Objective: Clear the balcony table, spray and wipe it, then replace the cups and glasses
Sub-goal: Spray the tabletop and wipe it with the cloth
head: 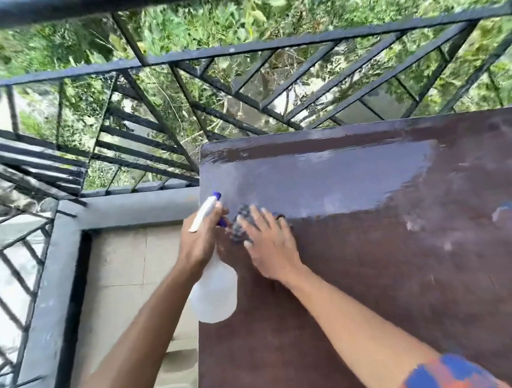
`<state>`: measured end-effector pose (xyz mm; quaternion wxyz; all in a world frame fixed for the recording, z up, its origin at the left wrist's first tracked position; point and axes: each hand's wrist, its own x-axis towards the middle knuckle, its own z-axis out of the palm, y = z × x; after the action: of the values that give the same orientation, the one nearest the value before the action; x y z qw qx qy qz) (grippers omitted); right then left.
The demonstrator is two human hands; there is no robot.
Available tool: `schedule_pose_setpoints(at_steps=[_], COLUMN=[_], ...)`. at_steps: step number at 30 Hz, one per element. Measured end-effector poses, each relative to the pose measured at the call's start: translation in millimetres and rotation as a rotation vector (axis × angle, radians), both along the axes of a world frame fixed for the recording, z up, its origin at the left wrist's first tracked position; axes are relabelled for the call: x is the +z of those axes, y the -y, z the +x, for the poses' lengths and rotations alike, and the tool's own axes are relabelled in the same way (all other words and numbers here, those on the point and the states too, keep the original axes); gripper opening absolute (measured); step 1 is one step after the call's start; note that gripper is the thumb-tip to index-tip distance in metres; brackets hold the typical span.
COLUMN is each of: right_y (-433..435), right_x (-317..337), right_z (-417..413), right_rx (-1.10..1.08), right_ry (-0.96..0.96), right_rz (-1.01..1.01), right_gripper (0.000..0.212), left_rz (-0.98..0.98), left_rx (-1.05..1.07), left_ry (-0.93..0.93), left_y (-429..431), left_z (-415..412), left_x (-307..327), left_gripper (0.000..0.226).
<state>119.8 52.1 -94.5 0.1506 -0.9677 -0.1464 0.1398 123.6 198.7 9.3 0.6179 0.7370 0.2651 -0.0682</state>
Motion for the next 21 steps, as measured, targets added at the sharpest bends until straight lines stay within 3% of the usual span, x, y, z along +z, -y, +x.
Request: schedule_pose_setpoints(at_steps=[2, 5, 10, 12, 14, 16, 21], right_y=[4, 64, 187, 192, 164, 119, 22], right_x=[-5, -9, -2, 6, 16, 24, 14], right_z=[-31, -48, -7, 16, 32, 31, -57], right_rx=[0.111, 0.051, -0.601, -0.850, -0.958, -0.831, -0.074], right_ry=[0.031, 0.068, 0.022, -0.042, -0.118, -0.141, -0.093], right_rz=[0.021, 0.011, -0.080, -0.063, -0.028, -0.019, -0.031], right_gripper=[0.060, 0.058, 0.059, 0.060, 0.064, 0.066, 0.070], left_rz=[-0.001, -0.011, 0.002, -0.007, -0.022, -0.037, -0.035], left_rx=[0.005, -0.012, -0.054, -0.061, -0.058, -0.048, -0.056], left_ry=[0.003, -0.013, 0.007, 0.014, 0.005, -0.003, 0.003], left_y=[2, 4, 7, 6, 5, 6, 14], left_z=[-5, -10, -22, -27, -33, -39, -48], left_x=[2, 4, 8, 7, 5, 5, 3], left_gripper=[0.032, 0.035, 0.038, 0.037, 0.035, 0.028, 0.027])
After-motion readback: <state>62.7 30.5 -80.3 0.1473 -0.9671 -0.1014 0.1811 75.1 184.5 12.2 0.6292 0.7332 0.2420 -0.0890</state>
